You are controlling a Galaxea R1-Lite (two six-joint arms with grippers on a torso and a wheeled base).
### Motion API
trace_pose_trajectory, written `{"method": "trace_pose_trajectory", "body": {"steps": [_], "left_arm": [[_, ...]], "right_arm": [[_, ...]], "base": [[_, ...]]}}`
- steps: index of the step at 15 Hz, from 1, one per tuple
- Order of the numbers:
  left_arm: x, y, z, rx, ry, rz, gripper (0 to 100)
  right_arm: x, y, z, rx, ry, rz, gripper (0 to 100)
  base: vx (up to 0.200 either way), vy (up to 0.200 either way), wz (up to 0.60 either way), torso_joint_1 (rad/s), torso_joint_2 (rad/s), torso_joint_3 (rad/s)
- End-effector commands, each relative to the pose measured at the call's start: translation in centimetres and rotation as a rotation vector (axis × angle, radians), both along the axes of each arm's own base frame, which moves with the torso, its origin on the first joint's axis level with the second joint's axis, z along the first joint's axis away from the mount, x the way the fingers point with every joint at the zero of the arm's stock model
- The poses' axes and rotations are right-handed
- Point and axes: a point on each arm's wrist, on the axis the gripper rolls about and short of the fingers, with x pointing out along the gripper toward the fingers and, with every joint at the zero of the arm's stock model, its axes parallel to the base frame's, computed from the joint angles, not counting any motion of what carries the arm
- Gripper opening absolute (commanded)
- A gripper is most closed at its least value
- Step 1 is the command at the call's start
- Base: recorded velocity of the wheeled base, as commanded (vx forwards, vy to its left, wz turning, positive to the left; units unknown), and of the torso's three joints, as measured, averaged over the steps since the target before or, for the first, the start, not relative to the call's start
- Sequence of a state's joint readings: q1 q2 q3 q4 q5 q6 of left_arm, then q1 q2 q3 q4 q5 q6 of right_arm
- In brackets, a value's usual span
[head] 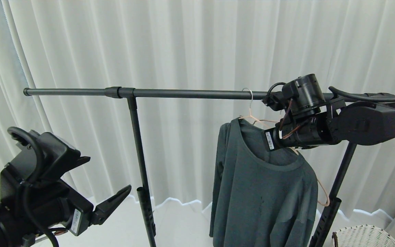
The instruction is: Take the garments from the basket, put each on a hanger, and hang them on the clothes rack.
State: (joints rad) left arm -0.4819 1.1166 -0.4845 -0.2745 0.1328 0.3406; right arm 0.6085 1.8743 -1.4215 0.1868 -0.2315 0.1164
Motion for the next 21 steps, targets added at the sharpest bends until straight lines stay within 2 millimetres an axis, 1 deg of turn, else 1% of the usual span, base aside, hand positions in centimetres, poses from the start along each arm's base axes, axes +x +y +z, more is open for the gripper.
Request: {"method": "trace_pose_trajectory", "body": {"steps": [1,2,3,6,7,10,11,12,13,14,16,17,18,19,20,21], "left_arm": [[0.0,0.0,0.0,-0.001,-0.002,-0.001,100],[0.0,0.0,0.0,-0.001,-0.002,-0.001,100],[0.0,0.0,0.0,-0.001,-0.002,-0.001,100],[0.0,0.0,0.0,-0.006,0.003,0.010,100],[0.1,0.1,-0.1,-0.005,0.005,0.013,100],[0.5,0.9,-0.4,0.011,0.011,0.103,100],[0.6,1.2,-0.6,0.021,0.017,0.140,100],[0.7,1.8,-1.0,0.041,0.025,0.205,100],[0.4,2.2,-1.7,0.068,0.040,0.262,100],[0.0,2.7,-2.4,0.093,0.052,0.320,100],[-0.9,3.5,-3.5,0.111,0.071,0.374,100],[-1.4,4.2,-4.2,0.118,0.089,0.411,100],[-1.7,4.7,-4.8,0.124,0.107,0.449,100],[-2.1,5.2,-5.3,0.126,0.119,0.480,100],[-2.9,5.8,-6.0,0.128,0.133,0.519,100],[-3.5,6.0,-6.6,0.131,0.143,0.535,100]], "right_arm": [[-0.1,0.0,0.1,0.001,-0.001,0.002,0],[-0.3,-0.1,0.4,0.006,-0.007,0.002,100],[-0.5,-0.1,0.7,0.012,-0.013,0.005,100],[-2.5,-1.0,3.1,0.077,-0.057,-0.001,100],[-3.3,-1.6,4.1,0.098,-0.078,-0.002,100],[-6.9,-4.2,6.5,0.144,-0.138,-0.002,100],[-7.7,-4.9,6.7,0.145,-0.146,-0.008,100],[-8.7,-6.4,6.7,0.142,-0.152,-0.036,100],[-9.6,-8.6,6.2,0.116,-0.154,-0.095,100],[-10.5,-11.1,5.0,0.042,-0.155,-0.205,100],[-12.1,-14.8,2.9,-0.107,-0.139,-0.351,100],[-13.4,-16.7,1.7,-0.181,-0.120,-0.398,100],[-14.6,-18.0,0.7,-0.233,-0.103,-0.426,100],[-15.6,-18.7,-0.1,-0.264,-0.089,-0.444,100],[-16.8,-19.4,-1.2,-0.286,-0.066,-0.471,100],[-17.6,-19.7,-1.9,-0.292,-0.053,-0.487,100]], "base": [[0.000,0.000,0.00,0.000,0.00,0.000],[0.000,0.000,0.00,0.000,0.00,0.000],[0.000,0.000,0.00,0.000,0.00,0.000],[0.000,0.000,0.00,0.000,0.00,0.000],[0.000,0.000,0.00,0.000,0.00,0.000],[0.000,0.000,0.00,0.000,0.00,0.000],[0.000,0.000,0.00,0.000,0.00,0.000],[0.000,0.000,0.00,0.000,0.00,0.000],[0.000,0.000,0.00,0.000,0.00,0.000],[0.000,0.000,0.00,0.000,0.00,0.000],[-0.200,0.000,0.00,0.005,0.00,0.002],[-0.200,0.000,0.00,0.022,0.00,0.002],[-0.200,0.000,0.00,-0.002,0.00,0.007],[-0.200,0.000,0.00,-0.007,0.00,0.007],[-0.200,0.000,0.00,-0.012,0.00,0.007],[-0.200,0.000,0.00,0.002,0.00,0.002]]}}
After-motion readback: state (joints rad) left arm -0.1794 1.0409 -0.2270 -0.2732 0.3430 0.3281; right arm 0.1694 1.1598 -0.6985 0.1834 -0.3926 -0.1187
